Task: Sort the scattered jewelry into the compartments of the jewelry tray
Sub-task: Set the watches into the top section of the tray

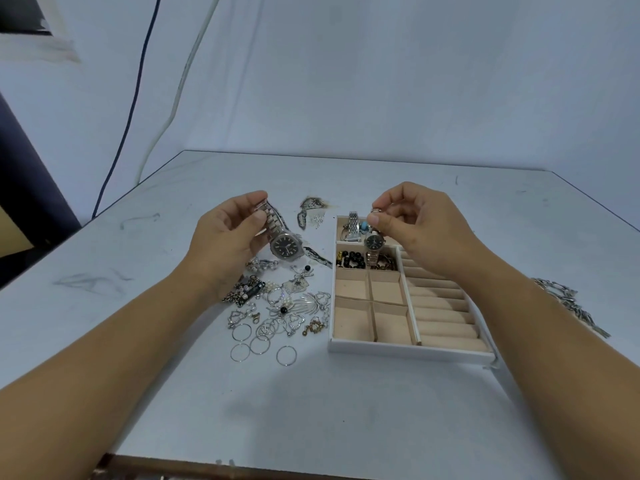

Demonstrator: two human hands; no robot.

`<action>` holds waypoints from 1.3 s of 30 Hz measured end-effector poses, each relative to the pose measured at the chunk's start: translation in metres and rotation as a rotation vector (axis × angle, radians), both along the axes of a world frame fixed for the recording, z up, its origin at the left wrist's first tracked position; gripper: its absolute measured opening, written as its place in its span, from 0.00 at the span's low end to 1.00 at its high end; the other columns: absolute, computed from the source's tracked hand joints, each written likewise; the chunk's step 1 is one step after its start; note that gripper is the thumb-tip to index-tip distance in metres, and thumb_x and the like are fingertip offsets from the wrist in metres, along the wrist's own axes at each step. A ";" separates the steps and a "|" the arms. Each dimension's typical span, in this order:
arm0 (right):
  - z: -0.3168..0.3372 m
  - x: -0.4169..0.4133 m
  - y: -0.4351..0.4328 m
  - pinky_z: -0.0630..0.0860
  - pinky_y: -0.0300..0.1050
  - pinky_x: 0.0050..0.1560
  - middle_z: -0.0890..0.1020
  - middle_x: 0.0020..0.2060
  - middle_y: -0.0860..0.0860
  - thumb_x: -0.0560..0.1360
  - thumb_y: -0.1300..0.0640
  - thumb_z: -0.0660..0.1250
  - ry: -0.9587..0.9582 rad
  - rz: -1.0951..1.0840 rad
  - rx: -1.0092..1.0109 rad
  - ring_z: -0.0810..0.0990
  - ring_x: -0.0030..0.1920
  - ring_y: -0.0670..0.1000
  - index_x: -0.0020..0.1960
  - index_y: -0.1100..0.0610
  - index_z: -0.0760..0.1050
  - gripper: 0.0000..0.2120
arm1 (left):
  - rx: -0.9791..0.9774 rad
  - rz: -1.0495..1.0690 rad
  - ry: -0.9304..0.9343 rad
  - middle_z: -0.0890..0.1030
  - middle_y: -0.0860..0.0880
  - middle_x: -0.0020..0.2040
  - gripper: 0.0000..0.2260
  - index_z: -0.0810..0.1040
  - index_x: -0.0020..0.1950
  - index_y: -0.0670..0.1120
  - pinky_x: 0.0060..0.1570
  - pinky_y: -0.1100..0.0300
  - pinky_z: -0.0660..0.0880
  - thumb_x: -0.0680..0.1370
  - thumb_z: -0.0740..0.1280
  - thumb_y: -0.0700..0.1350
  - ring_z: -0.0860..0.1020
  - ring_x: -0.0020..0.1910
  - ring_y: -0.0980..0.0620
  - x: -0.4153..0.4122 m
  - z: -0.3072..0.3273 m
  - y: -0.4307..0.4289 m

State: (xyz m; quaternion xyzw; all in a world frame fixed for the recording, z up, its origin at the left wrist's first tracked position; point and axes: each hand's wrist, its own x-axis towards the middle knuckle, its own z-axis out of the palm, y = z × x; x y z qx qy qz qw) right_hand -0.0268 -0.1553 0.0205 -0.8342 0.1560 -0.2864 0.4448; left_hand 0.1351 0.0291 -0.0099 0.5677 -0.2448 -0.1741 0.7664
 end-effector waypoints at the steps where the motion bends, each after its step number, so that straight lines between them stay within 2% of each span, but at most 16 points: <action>1: 0.000 0.000 0.000 0.77 0.45 0.45 0.80 0.36 0.51 0.72 0.56 0.72 0.000 -0.001 0.000 0.77 0.37 0.51 0.45 0.52 0.77 0.05 | 0.017 -0.004 -0.016 0.79 0.47 0.46 0.12 0.79 0.51 0.47 0.45 0.64 0.79 0.79 0.61 0.32 0.79 0.42 0.55 -0.001 0.000 -0.001; 4: 0.000 0.000 0.000 0.77 0.46 0.46 0.80 0.36 0.51 0.72 0.57 0.72 -0.005 -0.001 0.003 0.77 0.38 0.51 0.45 0.52 0.77 0.05 | 0.077 0.003 -0.127 0.79 0.48 0.46 0.12 0.79 0.51 0.49 0.46 0.65 0.78 0.79 0.62 0.33 0.80 0.42 0.56 -0.004 0.000 -0.002; 7: 0.000 0.000 0.000 0.77 0.42 0.44 0.79 0.35 0.49 0.72 0.57 0.72 -0.011 -0.003 -0.004 0.76 0.37 0.49 0.44 0.52 0.77 0.05 | 0.149 0.025 -0.299 0.80 0.49 0.45 0.12 0.78 0.51 0.52 0.45 0.67 0.77 0.79 0.63 0.34 0.79 0.43 0.54 -0.009 0.000 -0.003; 10: 0.001 -0.002 0.000 0.75 0.36 0.41 0.79 0.34 0.48 0.72 0.56 0.73 -0.024 -0.001 -0.014 0.75 0.35 0.46 0.45 0.52 0.77 0.05 | 0.203 0.040 -0.462 0.80 0.46 0.46 0.13 0.78 0.52 0.56 0.49 0.60 0.79 0.78 0.64 0.37 0.79 0.45 0.52 -0.011 0.001 -0.002; 12: 0.002 -0.004 -0.001 0.75 0.35 0.41 0.79 0.35 0.48 0.72 0.57 0.73 -0.037 -0.002 -0.017 0.76 0.35 0.46 0.45 0.53 0.77 0.05 | 0.211 0.037 -0.547 0.80 0.47 0.45 0.13 0.78 0.52 0.57 0.47 0.58 0.79 0.78 0.65 0.37 0.79 0.44 0.54 -0.014 0.005 -0.002; 15: 0.005 -0.010 -0.007 0.76 0.34 0.43 0.79 0.35 0.46 0.72 0.57 0.73 -0.063 -0.022 -0.035 0.77 0.36 0.45 0.45 0.51 0.77 0.05 | 0.194 0.001 -0.623 0.79 0.53 0.44 0.12 0.78 0.53 0.53 0.41 0.70 0.74 0.78 0.65 0.36 0.78 0.42 0.63 -0.023 0.013 -0.009; 17: 0.008 -0.014 -0.012 0.75 0.34 0.43 0.79 0.35 0.46 0.72 0.57 0.72 -0.088 -0.047 -0.049 0.78 0.36 0.43 0.45 0.51 0.77 0.05 | 0.196 -0.020 -0.637 0.79 0.55 0.44 0.12 0.78 0.53 0.53 0.43 0.70 0.75 0.78 0.65 0.36 0.78 0.42 0.64 -0.026 0.019 -0.016; 20: 0.012 -0.022 -0.021 0.74 0.30 0.41 0.79 0.35 0.44 0.72 0.58 0.72 -0.114 -0.091 -0.071 0.77 0.34 0.39 0.46 0.52 0.77 0.05 | 0.164 -0.054 -0.616 0.80 0.56 0.43 0.12 0.78 0.52 0.54 0.50 0.62 0.78 0.78 0.65 0.36 0.79 0.43 0.60 -0.029 0.026 -0.032; 25: 0.013 -0.033 -0.039 0.72 0.29 0.41 0.78 0.36 0.42 0.73 0.58 0.71 -0.130 -0.150 -0.087 0.76 0.35 0.38 0.45 0.49 0.77 0.05 | 0.118 -0.099 -0.627 0.81 0.54 0.45 0.12 0.79 0.52 0.53 0.51 0.54 0.79 0.78 0.65 0.36 0.80 0.46 0.53 -0.043 0.030 -0.070; 27: 0.012 -0.036 -0.045 0.74 0.30 0.42 0.79 0.36 0.43 0.73 0.57 0.71 -0.134 -0.162 -0.084 0.77 0.36 0.39 0.46 0.49 0.77 0.05 | 0.121 -0.109 -0.625 0.81 0.53 0.46 0.12 0.79 0.51 0.53 0.50 0.56 0.78 0.77 0.65 0.36 0.80 0.45 0.53 -0.047 0.027 -0.085; 31: 0.009 -0.038 -0.051 0.74 0.30 0.41 0.80 0.37 0.44 0.73 0.57 0.71 -0.142 -0.167 -0.076 0.77 0.37 0.41 0.46 0.49 0.77 0.05 | 0.156 -0.119 -0.614 0.81 0.55 0.42 0.11 0.79 0.50 0.54 0.39 0.66 0.73 0.78 0.65 0.37 0.78 0.37 0.60 -0.051 0.024 -0.108; 35: 0.007 -0.037 -0.053 0.74 0.30 0.39 0.81 0.38 0.47 0.73 0.58 0.71 -0.159 -0.160 -0.071 0.79 0.38 0.46 0.46 0.51 0.77 0.05 | 0.195 -0.107 -0.602 0.82 0.55 0.42 0.12 0.80 0.49 0.56 0.41 0.62 0.76 0.78 0.65 0.38 0.80 0.41 0.58 -0.048 0.022 -0.119; 39: 0.006 -0.036 -0.052 0.73 0.29 0.40 0.80 0.37 0.46 0.73 0.58 0.71 -0.171 -0.148 -0.075 0.79 0.38 0.45 0.46 0.51 0.76 0.05 | 0.232 -0.114 -0.591 0.82 0.53 0.39 0.13 0.80 0.47 0.59 0.39 0.59 0.75 0.78 0.65 0.39 0.79 0.37 0.56 -0.041 0.015 -0.123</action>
